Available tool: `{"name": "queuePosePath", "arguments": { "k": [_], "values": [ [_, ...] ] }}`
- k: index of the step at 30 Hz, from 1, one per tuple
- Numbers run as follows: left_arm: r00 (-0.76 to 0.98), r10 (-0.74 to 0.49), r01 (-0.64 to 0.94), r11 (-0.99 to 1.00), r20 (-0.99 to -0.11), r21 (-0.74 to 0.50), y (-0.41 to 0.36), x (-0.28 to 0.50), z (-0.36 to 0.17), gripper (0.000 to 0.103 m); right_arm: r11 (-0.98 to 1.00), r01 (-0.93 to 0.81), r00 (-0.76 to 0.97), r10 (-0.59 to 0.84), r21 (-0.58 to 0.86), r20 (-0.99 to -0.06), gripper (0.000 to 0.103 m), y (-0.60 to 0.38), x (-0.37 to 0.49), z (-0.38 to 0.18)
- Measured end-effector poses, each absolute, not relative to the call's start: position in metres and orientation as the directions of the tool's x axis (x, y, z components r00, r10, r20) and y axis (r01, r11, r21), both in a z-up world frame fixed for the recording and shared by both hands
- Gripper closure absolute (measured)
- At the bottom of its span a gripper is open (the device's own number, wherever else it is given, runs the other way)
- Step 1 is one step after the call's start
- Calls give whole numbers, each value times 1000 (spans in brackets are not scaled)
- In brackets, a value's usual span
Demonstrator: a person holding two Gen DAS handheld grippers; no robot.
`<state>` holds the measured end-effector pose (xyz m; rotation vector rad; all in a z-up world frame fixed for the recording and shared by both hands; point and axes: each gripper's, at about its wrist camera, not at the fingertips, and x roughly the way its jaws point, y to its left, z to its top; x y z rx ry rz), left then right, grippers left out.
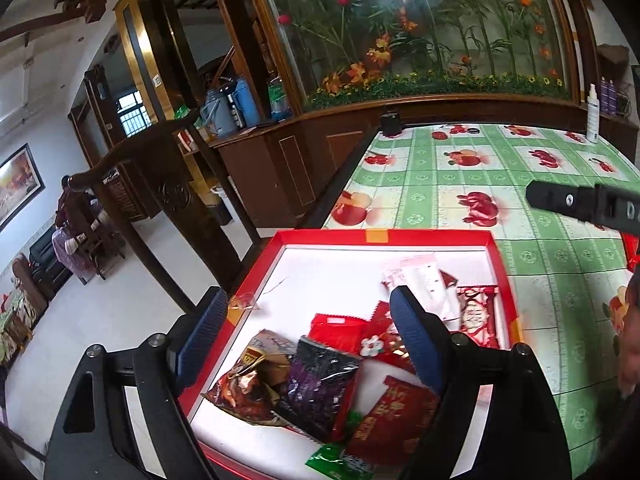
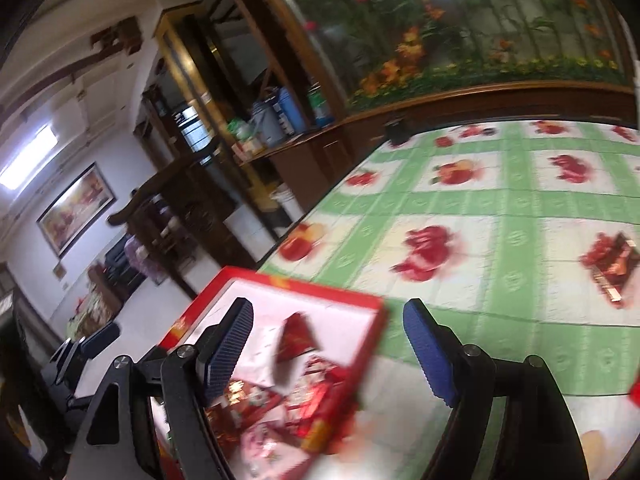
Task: Organize snacks
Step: 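Open both tools to drop the packets in the box and withdraw, then grasp long red printed packet with right tool while left tool grasps brown packet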
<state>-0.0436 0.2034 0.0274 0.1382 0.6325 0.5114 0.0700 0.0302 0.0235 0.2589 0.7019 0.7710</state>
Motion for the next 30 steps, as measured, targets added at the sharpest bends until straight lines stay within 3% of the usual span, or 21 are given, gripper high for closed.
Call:
{"name": "queuePosePath", "arguments": {
  "k": [9,16,20,25,30],
  "values": [
    [728,408,-275,910,-551,311,155,-28,37,19,829,-352,675,546,434,-496,21,-61,98,27],
    [753,207,-64,968,-625,243,107,3,50,19,894,-77,772,334,442,-540,17,-184,115,16],
    [736,154,32,965,-659,260,77,36,51,19,886,50,747,273,460,-606,15,-234,121,-1],
    [706,92,161,944,-702,286,36,82,44,19,877,73,641,324,476,-696,15,-234,129,-22],
    [696,37,273,910,-717,312,7,124,36,19,944,3,521,281,331,-806,16,-191,131,-39]
  ]
}}
